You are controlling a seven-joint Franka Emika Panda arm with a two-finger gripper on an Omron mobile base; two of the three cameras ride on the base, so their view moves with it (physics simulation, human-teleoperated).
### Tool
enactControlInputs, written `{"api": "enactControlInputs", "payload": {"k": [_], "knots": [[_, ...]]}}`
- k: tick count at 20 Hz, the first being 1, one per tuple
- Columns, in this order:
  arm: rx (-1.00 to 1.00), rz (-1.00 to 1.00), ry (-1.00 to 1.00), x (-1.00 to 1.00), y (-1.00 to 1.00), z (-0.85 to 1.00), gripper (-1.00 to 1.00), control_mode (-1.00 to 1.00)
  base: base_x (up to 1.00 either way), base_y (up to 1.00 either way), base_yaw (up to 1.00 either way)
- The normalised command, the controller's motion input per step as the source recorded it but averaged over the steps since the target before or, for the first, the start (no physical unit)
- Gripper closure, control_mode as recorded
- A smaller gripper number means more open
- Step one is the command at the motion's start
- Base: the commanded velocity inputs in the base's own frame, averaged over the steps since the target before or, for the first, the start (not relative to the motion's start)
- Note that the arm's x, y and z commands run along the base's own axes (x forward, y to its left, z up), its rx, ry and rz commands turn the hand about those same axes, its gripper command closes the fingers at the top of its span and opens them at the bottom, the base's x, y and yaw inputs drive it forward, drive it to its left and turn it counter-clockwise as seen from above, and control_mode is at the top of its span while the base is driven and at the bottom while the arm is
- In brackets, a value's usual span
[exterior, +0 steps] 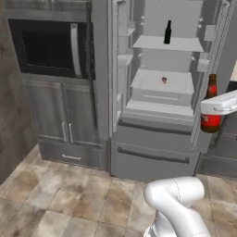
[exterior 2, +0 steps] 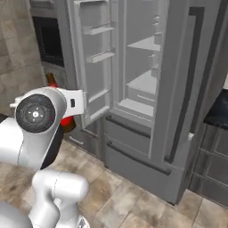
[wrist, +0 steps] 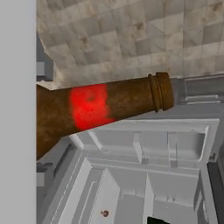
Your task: Place the beers on the top shelf of the fridge to keep them out of children's reach, and place the mushroom on lower shelves for easy access.
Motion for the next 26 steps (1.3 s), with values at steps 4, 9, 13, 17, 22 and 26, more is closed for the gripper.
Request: {"api": "enactControlInputs", "payload": {"k": [4, 9, 13, 17, 22, 26], "knots": [[0.0, 0.0, 0.0, 0.0, 0.0, 0.0, 1.0, 1.0, 0.55, 0.63, -0.57], [0.0, 0.0, 0.0, 0.0, 0.0, 0.0, 1.0, 1.0, 0.53, 0.65, -0.59], [0.0, 0.0, 0.0, 0.0, 0.0, 0.0, 1.0, 1.0, 0.53, 0.56, -0.5], [0.0, 0.0, 0.0, 0.0, 0.0, 0.0, 1.0, 1.0, 0.63, 0.11, -0.27], [0.0, 0.0, 0.0, 0.0, 0.0, 0.0, 1.0, 1.0, 0.82, -0.05, -0.06], [0.0, 0.0, 0.0, 0.0, 0.0, 0.0, 1.0, 1.0, 0.81, -0.2, 0.0]]}}
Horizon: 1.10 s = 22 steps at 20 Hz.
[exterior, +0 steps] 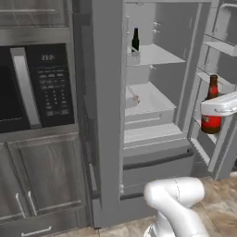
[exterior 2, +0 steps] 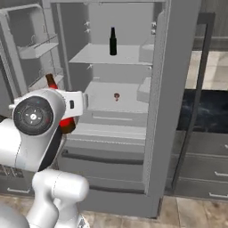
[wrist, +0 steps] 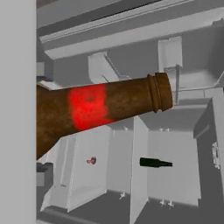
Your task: Place the beers on the top shelf of the fridge to keep them out of children's reach, and place the mushroom on lower shelves for easy access.
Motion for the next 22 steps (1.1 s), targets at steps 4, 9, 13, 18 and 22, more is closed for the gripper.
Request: {"api": "enactControlInputs", "payload": {"k": [4, 9, 13, 18, 22], "knots": [[0.0, 0.0, 0.0, 0.0, 0.0, 0.0, 1.0, 1.0, 0.74, -0.19, 0.02], [0.0, 0.0, 0.0, 0.0, 0.0, 0.0, 1.0, 1.0, 0.73, -0.39, 0.08], [0.0, 0.0, 0.0, 0.0, 0.0, 0.0, 1.0, 1.0, 0.7, -0.31, 0.08], [0.0, 0.0, 0.0, 0.0, 0.0, 0.0, 1.0, 1.0, 0.6, -0.03, 0.02], [0.0, -0.03, -0.08, 0.49, 0.06, 0.0, 1.0, -1.0, 0.0, 0.0, 0.0]]}}
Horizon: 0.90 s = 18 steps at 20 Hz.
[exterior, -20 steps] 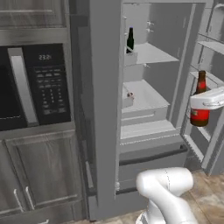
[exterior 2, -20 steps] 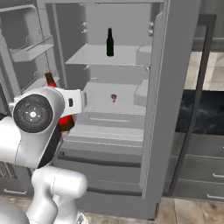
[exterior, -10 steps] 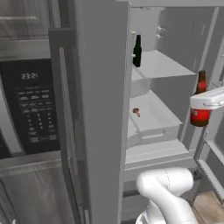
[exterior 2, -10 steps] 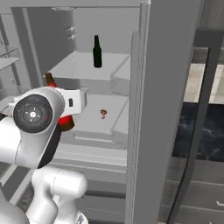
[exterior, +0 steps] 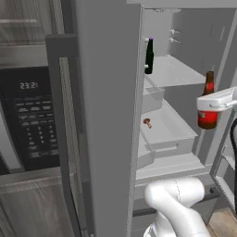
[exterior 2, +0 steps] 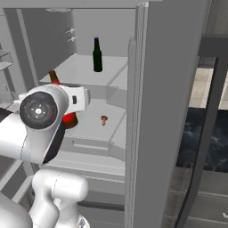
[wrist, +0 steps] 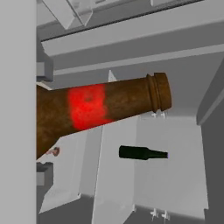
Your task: Place the beers on the top shelf of the fridge to keep them out of children's reach, and place the mushroom on lower shelves for easy access.
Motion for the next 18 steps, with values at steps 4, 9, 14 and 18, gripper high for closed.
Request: {"api": "enactControlInputs", "payload": {"k": [4, 9, 14, 18], "knots": [[0.0, -0.13, -0.16, 0.33, 0.08, 0.0, 1.0, -1.0, 0.0, 0.0, 0.0], [0.0, -0.27, -0.24, 0.35, 0.03, 0.02, 1.0, -1.0, 0.0, 0.0, 0.0], [0.0, -0.3, -0.16, 0.42, -0.05, 0.01, 1.0, -1.0, 0.0, 0.0, 0.0], [0.05, -0.24, -0.04, 0.4, -0.19, 0.0, 1.0, -1.0, 0.0, 0.0, 0.0]]}}
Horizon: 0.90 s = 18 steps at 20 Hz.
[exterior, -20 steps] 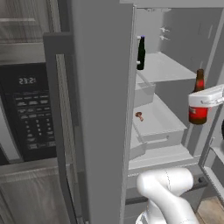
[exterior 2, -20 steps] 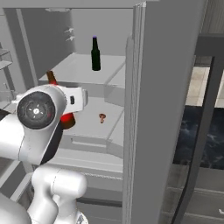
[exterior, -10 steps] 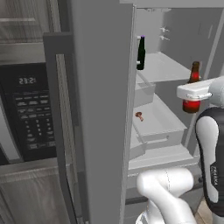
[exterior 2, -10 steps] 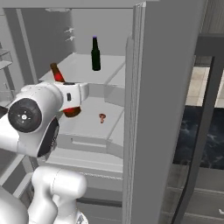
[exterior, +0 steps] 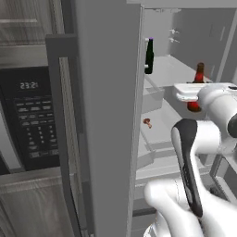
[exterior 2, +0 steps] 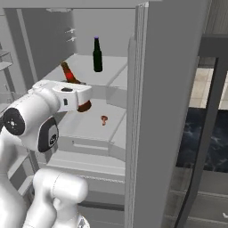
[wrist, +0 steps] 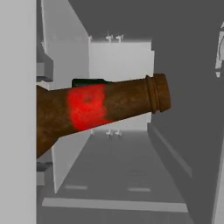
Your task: Place the beers on the top shelf of the fridge to keep them out of children's reach, and place the mushroom on lower shelves for easy access.
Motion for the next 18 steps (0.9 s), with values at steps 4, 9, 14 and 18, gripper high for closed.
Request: {"api": "enactControlInputs", "payload": {"k": [4, 9, 14, 18], "knots": [[0.11, -0.16, 0.11, 0.43, -0.42, 0.1, 1.0, -1.0, 0.0, 0.0, 0.0], [0.07, -0.13, 0.06, 0.42, -0.4, 0.21, 1.0, -1.0, 0.0, 0.0, 0.0], [0.04, -0.02, 0.0, 0.29, -0.1, 0.34, 1.0, -1.0, 0.0, 0.0, 0.0], [0.01, 0.0, 0.0, 0.1, 0.0, 0.37, 1.0, -1.0, 0.0, 0.0, 0.0]]}}
